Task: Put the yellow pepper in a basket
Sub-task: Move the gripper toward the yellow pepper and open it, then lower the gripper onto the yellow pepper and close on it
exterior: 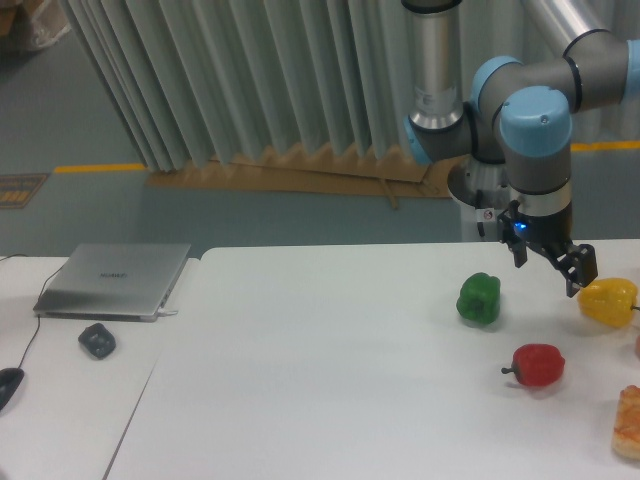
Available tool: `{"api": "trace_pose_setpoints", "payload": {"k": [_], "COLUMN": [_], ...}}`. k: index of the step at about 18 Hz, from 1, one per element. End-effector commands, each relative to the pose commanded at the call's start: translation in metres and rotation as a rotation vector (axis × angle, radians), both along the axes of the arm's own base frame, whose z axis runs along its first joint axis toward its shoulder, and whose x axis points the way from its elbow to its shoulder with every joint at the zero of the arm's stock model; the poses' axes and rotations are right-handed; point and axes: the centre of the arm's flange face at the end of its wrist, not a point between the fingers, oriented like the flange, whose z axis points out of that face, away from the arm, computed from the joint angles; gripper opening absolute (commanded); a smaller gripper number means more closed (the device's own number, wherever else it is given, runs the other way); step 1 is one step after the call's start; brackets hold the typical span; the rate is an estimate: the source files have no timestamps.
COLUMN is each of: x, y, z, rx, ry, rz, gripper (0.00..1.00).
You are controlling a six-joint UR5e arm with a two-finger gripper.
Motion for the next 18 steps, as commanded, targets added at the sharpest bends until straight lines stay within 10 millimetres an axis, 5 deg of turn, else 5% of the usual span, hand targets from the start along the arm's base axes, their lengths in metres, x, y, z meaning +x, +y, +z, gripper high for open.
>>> {"api": "trace_pose_setpoints", "payload": {"k": [7, 11, 15, 18], "x": [0.0, -0.033, -0.071, -0.062], "y": [-0.004, -0.009, -0.007, -0.026], "z": [0.004, 0.025, -0.002, -0.054], "rx": [-0.002, 0.114, 0.077, -0.094], "ry": [0.009, 0.085, 0.154, 0.148], "rz": [0.014, 0.274, 0.273, 0.24], "gripper": [1.0, 1.0, 1.0, 1.0]}}
